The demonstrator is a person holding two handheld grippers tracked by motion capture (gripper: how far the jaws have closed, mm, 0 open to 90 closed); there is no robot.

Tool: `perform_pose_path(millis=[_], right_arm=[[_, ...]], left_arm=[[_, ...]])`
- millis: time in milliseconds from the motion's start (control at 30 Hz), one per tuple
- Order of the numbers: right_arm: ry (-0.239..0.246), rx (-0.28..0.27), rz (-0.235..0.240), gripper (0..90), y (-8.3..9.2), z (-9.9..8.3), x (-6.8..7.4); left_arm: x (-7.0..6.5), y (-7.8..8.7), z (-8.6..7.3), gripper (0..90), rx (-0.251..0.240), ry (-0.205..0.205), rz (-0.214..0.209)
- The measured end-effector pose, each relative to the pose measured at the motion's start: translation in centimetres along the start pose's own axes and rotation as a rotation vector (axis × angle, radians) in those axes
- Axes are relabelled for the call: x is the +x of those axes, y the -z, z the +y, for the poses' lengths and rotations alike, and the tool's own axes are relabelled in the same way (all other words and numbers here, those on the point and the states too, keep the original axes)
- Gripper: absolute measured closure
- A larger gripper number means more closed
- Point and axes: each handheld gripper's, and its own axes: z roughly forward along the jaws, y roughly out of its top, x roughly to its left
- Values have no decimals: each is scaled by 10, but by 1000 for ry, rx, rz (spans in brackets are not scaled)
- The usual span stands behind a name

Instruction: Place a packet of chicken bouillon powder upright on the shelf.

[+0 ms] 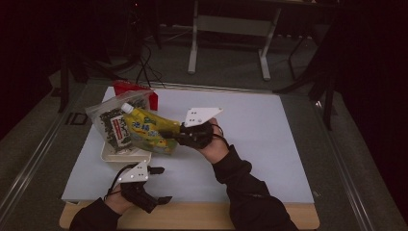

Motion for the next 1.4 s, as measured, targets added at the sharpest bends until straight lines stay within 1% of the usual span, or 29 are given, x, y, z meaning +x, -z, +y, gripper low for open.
perform_pose_path(millis=[33, 100, 167, 267, 333, 433, 500, 533, 567, 633, 667, 700, 800, 867, 900, 933, 967, 1033, 1100, 1167, 1233, 1267, 1300, 1333, 1367, 1400], right_arm=[[5, 4, 15, 900, -4, 0, -1], [12, 7, 26, 900, -11, -1, -1], [31, 14, 29, 900, -17, -1, 0], [30, 25, 56, 900, -27, -2, -2], [59, 27, 90, 900, -34, -3, -3], [79, 33, 125, 900, -45, -4, -3], [72, 38, 142, 900, -51, -5, -4], [72, 38, 142, 900, -51, -5, -4], [75, 45, 154, 900, -60, -6, -5], [75, 49, 155, 900, -63, -6, -5], [74, 53, 158, 900, -68, -7, -6], [72, 51, 163, 900, -74, -9, -6], [52, 34, 182, 900, -82, -11, -9], [38, 20, 188, 900, -86, -11, -11], [24, 13, 192, 900, -88, -12, -12], [20, 9, 194, 900, -89, -12, -13], [26, 7, 190, 900, -92, -12, -13], [36, 25, 187, 900, -97, -12, -11], [51, 56, 195, 899, -104, -15, -8], [42, 76, 195, 893, -109, -20, -7], [38, 82, 194, 885, -111, -22, -7], [26, 80, 191, 839, -112, -26, -7], [23, 71, 189, 800, -111, -26, -7], [23, 71, 189, 800, -111, -26, -7], [18, 62, 171, 696, -109, -25, -8], [7, 73, 161, 700, -107, -24, -9]], left_arm=[[0, 0, 0, 21, 2, 0, -1], [-1, -1, 0, 21, 4, 1, -6], [-1, -1, 0, 21, 6, -3, -10], [-2, -1, 0, 21, 4, 0, -11], [-2, -1, 0, 21, 7, -1, -11], [-2, -1, -1, 20, 5, 1, -12], [-2, 0, -1, 21, 2, 3, -11], [-2, 0, -1, 21, 2, 3, -11], [-2, 1, -1, 21, 3, 1, -10], [-2, 1, -1, 21, 2, 1, -8], [-1, 1, -1, 21, 4, 1, -8], [-1, 2, -1, 21, 4, 3, -10], [-1, 3, -1, 21, 2, 4, -10], [-1, 3, -1, 21, 1, 4, -8], [0, 3, -1, 21, 1, 3, -7], [0, 3, -1, 21, 1, 4, -6], [-1, 3, -1, 21, 3, 4, -6], [0, 2, -2, 21, 5, 4, -7], [-1, 2, -2, 21, 7, 5, -8], [0, 3, -2, 21, 6, 5, -7], [0, 3, -2, 21, 4, 7, -6], [0, 3, -2, 21, 6, 7, -6], [0, 3, -2, 21, 6, 6, -6], [0, 3, -2, 21, 6, 6, -6], [0, 2, -2, 21, 7, 6, -6], [0, 2, -2, 21, 8, 6, -8]])
